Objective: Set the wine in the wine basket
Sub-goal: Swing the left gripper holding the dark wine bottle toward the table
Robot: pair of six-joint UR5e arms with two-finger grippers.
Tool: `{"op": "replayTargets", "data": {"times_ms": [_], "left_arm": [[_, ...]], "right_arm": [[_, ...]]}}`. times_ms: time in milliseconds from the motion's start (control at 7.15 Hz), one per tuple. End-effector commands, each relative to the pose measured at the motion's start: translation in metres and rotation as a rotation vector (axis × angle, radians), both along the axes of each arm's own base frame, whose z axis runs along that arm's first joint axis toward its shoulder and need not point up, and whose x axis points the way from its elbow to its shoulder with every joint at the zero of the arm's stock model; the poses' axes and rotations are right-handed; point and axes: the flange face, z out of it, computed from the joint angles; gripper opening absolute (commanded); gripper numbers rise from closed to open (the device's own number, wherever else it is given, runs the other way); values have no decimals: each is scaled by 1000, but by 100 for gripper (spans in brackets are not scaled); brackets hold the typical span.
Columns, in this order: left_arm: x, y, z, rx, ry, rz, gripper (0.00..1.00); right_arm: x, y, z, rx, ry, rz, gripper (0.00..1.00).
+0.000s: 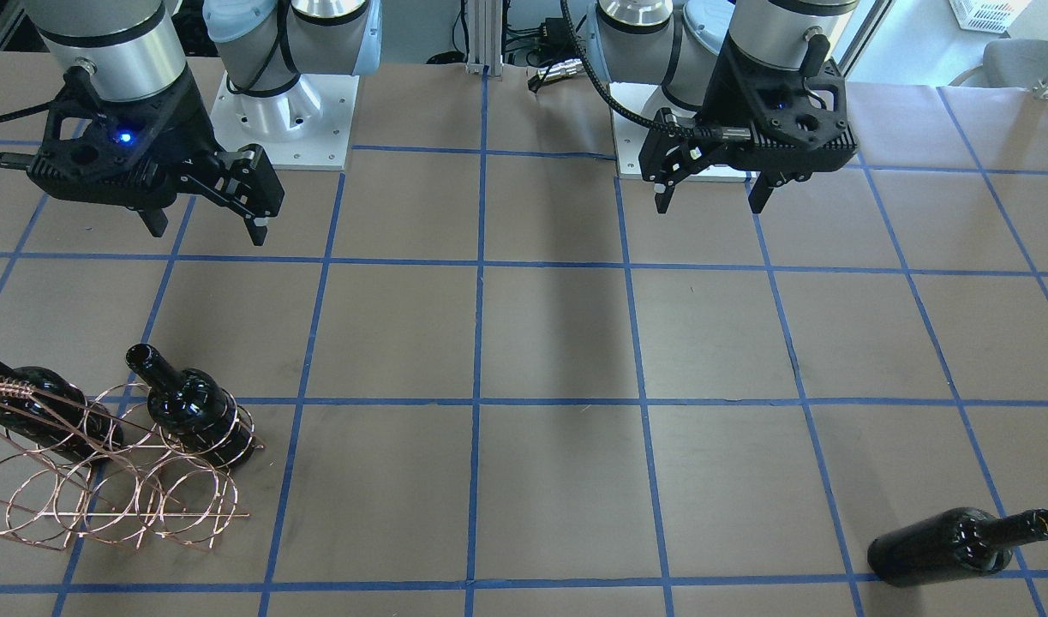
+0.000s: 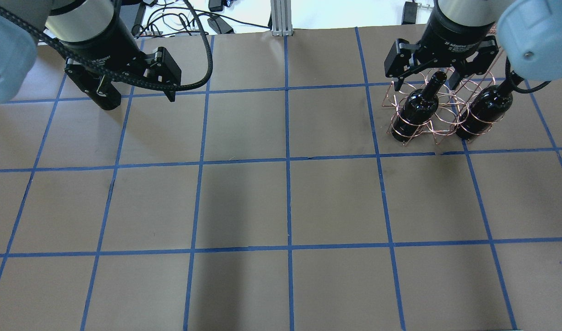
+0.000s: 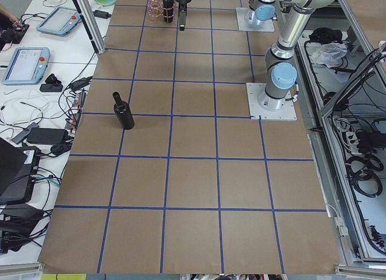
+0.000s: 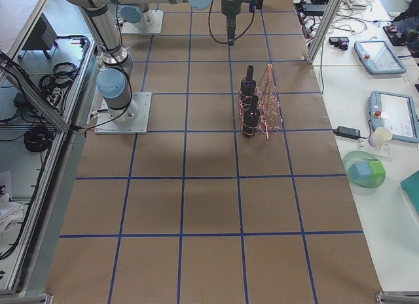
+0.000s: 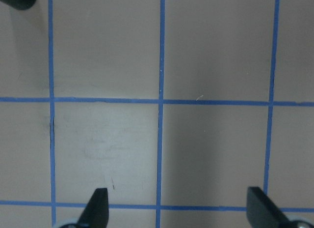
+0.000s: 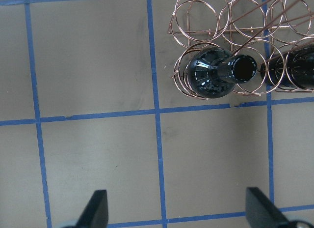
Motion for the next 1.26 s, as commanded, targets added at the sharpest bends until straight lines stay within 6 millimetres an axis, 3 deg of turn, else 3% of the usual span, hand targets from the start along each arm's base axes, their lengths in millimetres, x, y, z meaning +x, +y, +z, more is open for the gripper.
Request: {"op": "replayTargets", "data": {"times_ms": [0, 140, 280, 559, 699, 839, 1118], "left_arm": [[63, -34, -21, -157, -37, -56, 100], [111, -46, -37, -199, -66, -71, 100], [144, -55, -52, -168, -87, -116, 100], [201, -82, -65, -248, -134, -43, 100], [232, -86, -79, -227, -132, 5, 100], [251, -98, -93, -255, -142, 23, 100], [269, -122, -113, -363, -170, -13, 100]], "right_arm": [[0, 0, 0, -1, 0, 0, 100], [-1, -1, 0, -4, 3, 3, 100], [-1, -1, 0, -4, 5, 3, 100], [-1, 0, 0, -1, 6, 1, 100], [-2, 0, 0, 2, 8, -1, 100], [-2, 0, 0, 2, 14, 0, 100], [-1, 0, -1, 3, 11, 1, 100]]}}
